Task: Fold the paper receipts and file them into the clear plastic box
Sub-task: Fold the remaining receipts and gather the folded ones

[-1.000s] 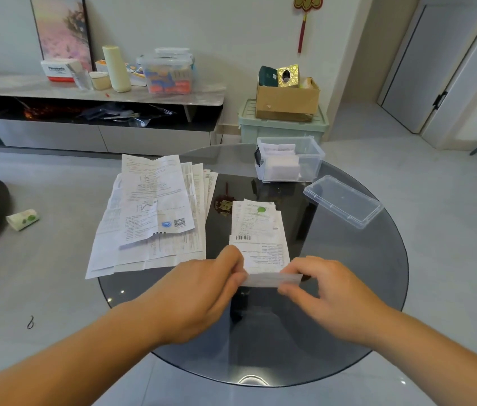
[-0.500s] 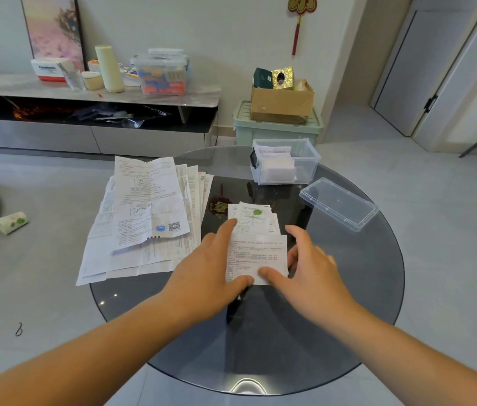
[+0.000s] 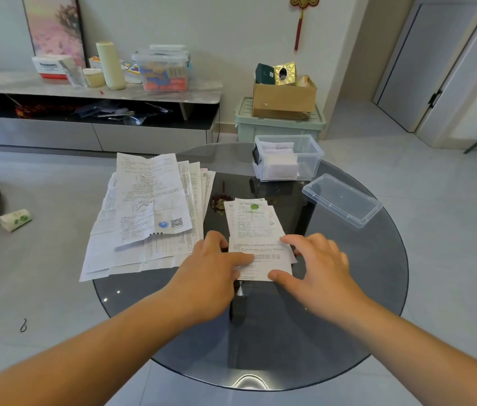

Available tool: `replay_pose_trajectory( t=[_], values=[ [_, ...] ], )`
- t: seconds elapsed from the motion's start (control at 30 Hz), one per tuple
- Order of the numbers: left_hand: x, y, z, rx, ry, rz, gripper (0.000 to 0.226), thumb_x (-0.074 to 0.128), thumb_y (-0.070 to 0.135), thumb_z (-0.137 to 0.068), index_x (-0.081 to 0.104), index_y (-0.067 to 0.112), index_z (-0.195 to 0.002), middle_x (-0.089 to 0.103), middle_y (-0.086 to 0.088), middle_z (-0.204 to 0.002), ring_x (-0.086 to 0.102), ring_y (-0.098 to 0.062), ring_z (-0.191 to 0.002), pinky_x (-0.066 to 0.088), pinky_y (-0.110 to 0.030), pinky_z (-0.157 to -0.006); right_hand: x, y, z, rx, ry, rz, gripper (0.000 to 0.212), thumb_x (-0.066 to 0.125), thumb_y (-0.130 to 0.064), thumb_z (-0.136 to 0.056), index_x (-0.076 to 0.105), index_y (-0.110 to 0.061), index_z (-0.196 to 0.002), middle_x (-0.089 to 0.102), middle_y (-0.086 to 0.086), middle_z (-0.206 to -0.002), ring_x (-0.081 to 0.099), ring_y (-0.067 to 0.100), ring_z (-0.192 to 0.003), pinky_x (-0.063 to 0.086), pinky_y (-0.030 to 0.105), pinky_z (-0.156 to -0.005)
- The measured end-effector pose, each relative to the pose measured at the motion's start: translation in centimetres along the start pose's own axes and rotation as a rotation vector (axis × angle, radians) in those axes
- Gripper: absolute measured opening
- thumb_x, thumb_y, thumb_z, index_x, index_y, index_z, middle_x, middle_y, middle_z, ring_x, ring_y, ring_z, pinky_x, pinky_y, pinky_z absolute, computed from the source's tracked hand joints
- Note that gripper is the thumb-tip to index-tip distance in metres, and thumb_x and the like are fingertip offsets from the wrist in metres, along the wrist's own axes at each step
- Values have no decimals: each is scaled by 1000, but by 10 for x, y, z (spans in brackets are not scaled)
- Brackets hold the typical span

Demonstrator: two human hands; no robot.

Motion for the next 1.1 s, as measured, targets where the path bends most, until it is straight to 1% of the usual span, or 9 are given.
replay_pose_trajectory(
  t=[0.1,0.17,0.3,0.4,0.53,0.7,0.87,1.0,1.1],
  values=[
    [-4,7,8,91,37,-136,41,42,40,-104,46,38,-144,16,1,-152,17,-21,-140,28,-34,-116,-3,0,1,0,-19,-31,52,65,-55,-88,46,-44,-135,39,-15,-114,34,10,-114,27,31,-100],
    [-7,11,13,179,24,-153,42,42,47,-102,49,35,-142,17,3,-158,13,-18,-146,20,-34,-118,-6,1,3,-3,-18,-73,46,69,-50,-87,51,-43,-129,40,-16,-113,35,9,-114,31,31,-102],
    [-11,16,21,272,-11,-155,47,38,56,-100,49,33,-140,37,10,-149,34,-10,-134,28,-26,-112,-10,-3,15,-146,-2,-168,26,73,-34,-88,61,-40,-111,45,-25,-114,37,0,-115,35,19,-95],
    [-13,18,24,315,-16,-180,49,37,60,-99,49,37,-140,42,11,-138,39,-9,-123,34,-26,-106,-7,-11,27,-300,-63,-123,14,69,-36,-91,66,-36,-105,55,-26,-111,44,0,-110,41,20,-92],
    [-13,17,28,378,-92,-188,52,38,65,-96,48,42,-142,41,13,-133,40,-8,-119,35,-28,-105,-4,-10,35,-383,-123,-12,23,62,-53,-89,66,-37,-106,56,-25,-116,46,3,-107,47,28,-90],
    [-6,10,30,388,-69,-96,52,46,66,-93,47,44,-141,30,12,-155,24,-10,-142,22,-32,-119,-9,-9,39,-390,-164,7,47,55,-76,-76,65,-40,-104,55,-27,-118,44,0,-114,43,29,-99],
    [-10,8,22,389,-7,-85,49,53,61,-93,51,40,-137,54,16,-135,46,-6,-123,41,-29,-104,-8,-12,40,-363,-164,8,49,62,-79,-70,63,-40,-101,53,-27,-116,42,0,-112,41,28,-98],
    [-7,12,16,349,11,-25,45,57,60,-90,57,38,-130,55,13,-124,48,-8,-113,44,-33,-99,-3,-14,38,-335,-149,24,57,57,-84,-67,63,-40,-102,49,-27,-113,39,0,-110,39,28,-99],
    [-6,13,11,327,-11,16,42,61,57,-90,60,36,-126,53,13,-121,47,-7,-111,42,-32,-99,2,-14,38,-272,-124,-34,50,65,-80,-67,60,-42,-98,43,-27,-109,35,0,-110,33,25,-99]
  ],
)
Point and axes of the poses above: each hand's wrist, its own z-axis away from the middle knuckle, its own x-axis out of the palm, y = z × x, the point moved 3 cm from there along -z, towards the middle knuckle
